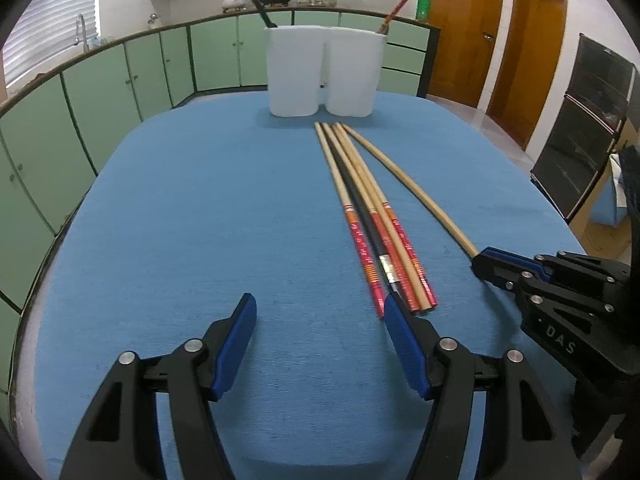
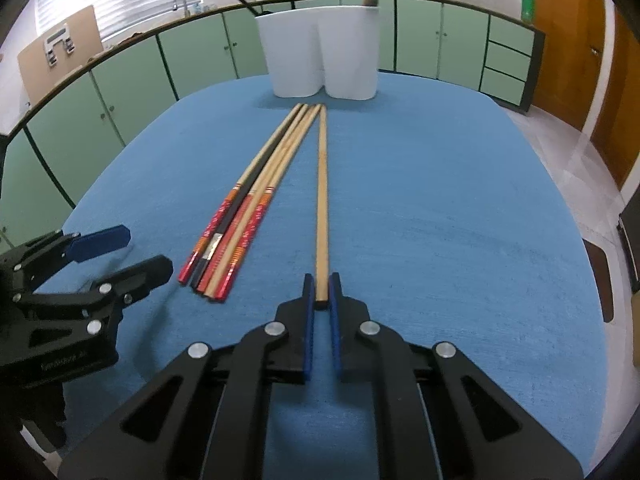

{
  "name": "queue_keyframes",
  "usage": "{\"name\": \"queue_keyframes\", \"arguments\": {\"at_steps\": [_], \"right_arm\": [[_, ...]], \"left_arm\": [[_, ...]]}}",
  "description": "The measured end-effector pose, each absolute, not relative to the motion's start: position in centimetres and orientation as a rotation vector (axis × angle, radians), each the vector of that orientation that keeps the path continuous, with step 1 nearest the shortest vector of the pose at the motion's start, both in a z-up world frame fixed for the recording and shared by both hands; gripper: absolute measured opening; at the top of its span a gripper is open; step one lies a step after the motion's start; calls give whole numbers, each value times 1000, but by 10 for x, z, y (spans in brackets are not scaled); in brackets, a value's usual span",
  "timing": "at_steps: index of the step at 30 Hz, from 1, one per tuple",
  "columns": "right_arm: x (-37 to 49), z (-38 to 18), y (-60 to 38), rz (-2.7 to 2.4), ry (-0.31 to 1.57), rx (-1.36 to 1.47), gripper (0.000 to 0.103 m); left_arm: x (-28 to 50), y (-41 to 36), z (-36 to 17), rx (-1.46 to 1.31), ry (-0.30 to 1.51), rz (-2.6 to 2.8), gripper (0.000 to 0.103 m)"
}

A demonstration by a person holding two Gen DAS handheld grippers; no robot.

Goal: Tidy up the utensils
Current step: 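Grasp a chopstick with the right tool while the left tool grasps another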

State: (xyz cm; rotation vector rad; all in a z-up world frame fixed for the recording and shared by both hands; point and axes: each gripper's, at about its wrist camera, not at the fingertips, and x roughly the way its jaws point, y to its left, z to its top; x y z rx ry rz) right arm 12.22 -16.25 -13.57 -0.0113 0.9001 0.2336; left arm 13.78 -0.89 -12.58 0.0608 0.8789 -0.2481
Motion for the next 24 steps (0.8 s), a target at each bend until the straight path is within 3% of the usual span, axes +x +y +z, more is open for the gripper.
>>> {"name": "queue_keyframes", "arguments": {"at_steps": [18, 20, 24], "right_arm": [[122, -137, -162, 226, 900, -34, 7], [123, -137, -161, 226, 900, -35, 7], [123, -138, -161, 230, 901, -30, 8]], "left_arm": [[144, -14, -134, 86, 895, -188, 64], [144, -14, -134, 84, 893, -185, 60], [145, -12, -133, 69, 883, -178, 31]]}}
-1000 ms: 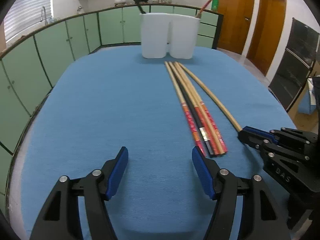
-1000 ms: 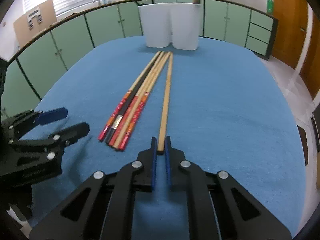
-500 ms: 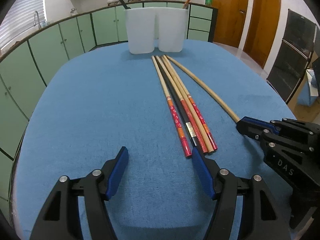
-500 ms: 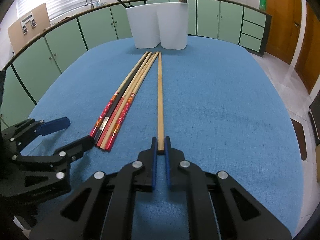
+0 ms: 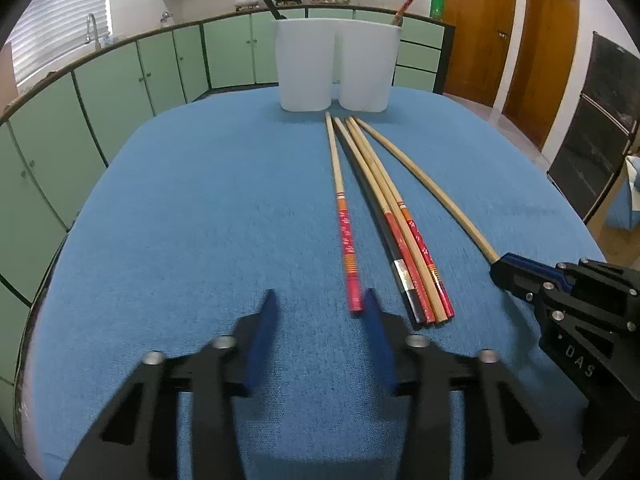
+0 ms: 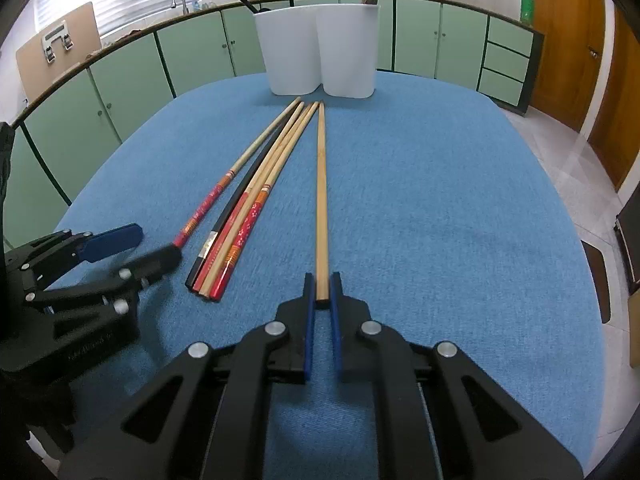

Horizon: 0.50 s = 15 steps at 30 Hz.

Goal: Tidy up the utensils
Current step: 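Grasp a chopstick with the right tool while the left tool grasps another, then lift both chopsticks toward the white holder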

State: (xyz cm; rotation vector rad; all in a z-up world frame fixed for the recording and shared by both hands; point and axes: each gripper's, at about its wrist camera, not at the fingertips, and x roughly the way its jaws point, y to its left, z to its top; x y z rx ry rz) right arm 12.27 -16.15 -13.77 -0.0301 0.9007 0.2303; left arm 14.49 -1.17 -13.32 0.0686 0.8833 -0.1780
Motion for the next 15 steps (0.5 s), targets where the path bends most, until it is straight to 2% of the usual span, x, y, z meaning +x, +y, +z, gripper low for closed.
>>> {"name": "queue_keyframes", "arguments": {"at_steps": [1, 4, 15], "right_arm": [[123, -138, -162, 231, 900, -28, 7], [122, -138, -163, 233, 900, -20, 6], [114, -112, -167, 257, 818, -14, 6]], "left_arm": [[145, -12, -133, 67, 882, -179, 20], [147, -14, -134, 61, 883, -194, 6], [138, -11, -114, 48, 822, -206, 6]]}}
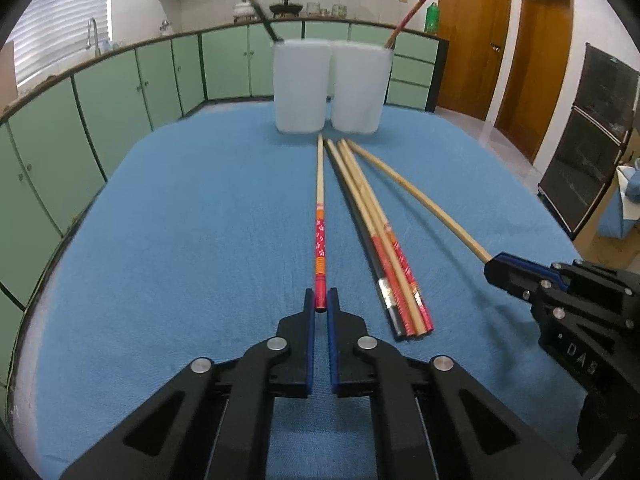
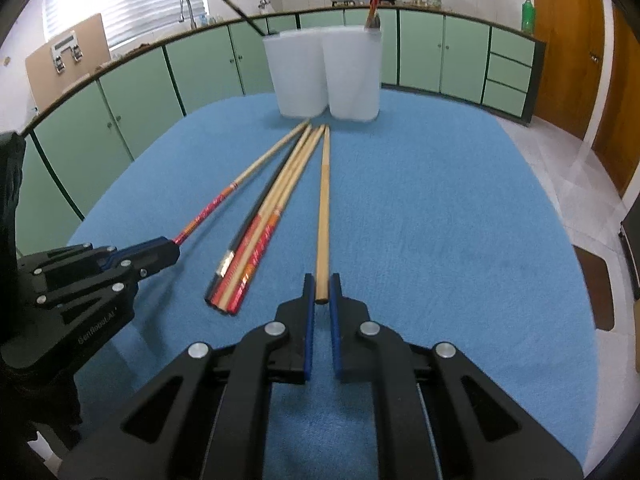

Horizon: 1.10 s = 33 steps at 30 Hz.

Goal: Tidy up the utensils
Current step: 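Lift both chopsticks toward the white holder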

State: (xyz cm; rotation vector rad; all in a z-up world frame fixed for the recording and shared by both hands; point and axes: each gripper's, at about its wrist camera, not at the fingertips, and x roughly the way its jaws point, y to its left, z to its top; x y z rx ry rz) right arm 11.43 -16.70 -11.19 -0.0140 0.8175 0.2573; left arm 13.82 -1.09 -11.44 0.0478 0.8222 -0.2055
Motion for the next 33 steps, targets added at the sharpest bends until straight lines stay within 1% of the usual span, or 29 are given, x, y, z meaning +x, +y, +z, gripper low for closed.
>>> {"name": "queue_keyframes", "arguments": {"at_steps": [8, 16, 23, 29, 33], "right_arm": [[114, -51, -174, 275, 687, -31, 6], [136, 13, -179, 319, 582, -18, 7], [168, 52, -177, 351, 559, -9, 6], [199, 83, -179, 370, 566, -2, 6], [213, 116, -181, 386, 530, 3, 6]], "left_arm": [[127, -6, -53, 67, 679, -215, 6], [134, 4, 11, 50, 532, -236, 6], [164, 12, 46, 30, 473, -251, 6], [188, 15, 63, 13, 457, -273, 6], [198, 12, 85, 14, 413, -299, 6]]}}
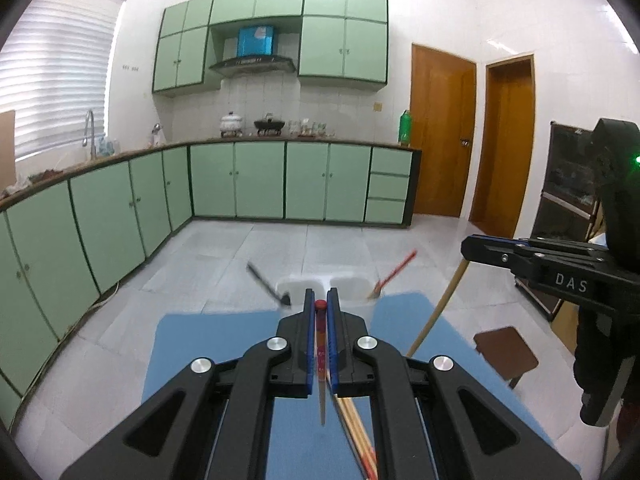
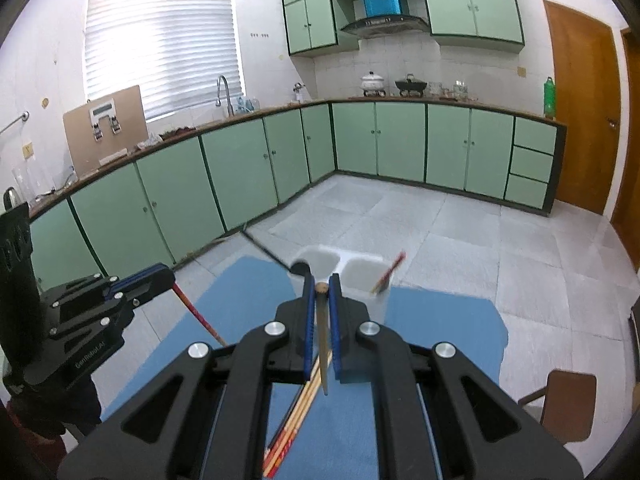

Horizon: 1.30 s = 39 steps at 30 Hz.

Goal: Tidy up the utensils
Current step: 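Lift both chopsticks toward the white holder, then drop both chopsticks into the white holder and open both tools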

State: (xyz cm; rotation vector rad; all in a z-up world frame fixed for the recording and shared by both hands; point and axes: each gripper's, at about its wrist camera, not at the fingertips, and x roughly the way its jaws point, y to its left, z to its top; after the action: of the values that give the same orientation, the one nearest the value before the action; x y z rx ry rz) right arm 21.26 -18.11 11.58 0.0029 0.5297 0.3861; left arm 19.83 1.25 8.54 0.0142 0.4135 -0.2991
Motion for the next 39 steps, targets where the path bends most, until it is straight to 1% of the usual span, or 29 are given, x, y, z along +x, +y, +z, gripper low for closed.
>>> {"name": "queue_keyframes", "arguments": {"at_steps": [8, 12, 16, 20, 26, 29, 30, 31, 32, 33, 34, 35, 37, 39], "right_arm": [[248, 177, -189, 357, 418, 8, 6], [275, 189, -189, 320, 401, -15, 6], [298, 182, -190, 294, 407, -15, 6], [322, 159, -191, 278, 450, -1, 6], [348, 116, -184, 278, 568, 8, 8], [343, 105, -183, 267, 580, 3, 10], [339, 104, -186, 264, 574, 7, 13], [335, 104, -188, 259, 569, 11, 18], [331, 104, -190, 255, 563, 14, 21], [324, 105, -193, 245, 552, 19, 27], [316, 106, -196, 241, 539, 24, 31], [311, 106, -198, 239, 532, 28, 33], [291, 105, -204, 233, 514, 37, 45], [272, 100, -209, 236, 498, 42, 51]], "left_arm": [[231, -3, 148, 44, 272, -322, 6], [259, -15, 166, 60, 218, -310, 6], [287, -23, 156, 72, 221, -286, 6], [307, -25, 135, 64, 249, -270, 6], [345, -24, 98, 33, 366, -270, 6], [348, -17, 89, 18, 410, -279, 13], [346, -14, 88, 11, 412, -277, 18], [342, -12, 88, 6, 413, -276, 22], [339, -8, 89, -2, 413, -278, 23], [334, -6, 89, -7, 413, -277, 25], [332, -4, 90, -10, 414, -275, 30], [322, -2, 90, -13, 414, -270, 32], [308, 3, 89, -13, 412, -268, 36], [293, 7, 86, -4, 424, -254, 41]]}}
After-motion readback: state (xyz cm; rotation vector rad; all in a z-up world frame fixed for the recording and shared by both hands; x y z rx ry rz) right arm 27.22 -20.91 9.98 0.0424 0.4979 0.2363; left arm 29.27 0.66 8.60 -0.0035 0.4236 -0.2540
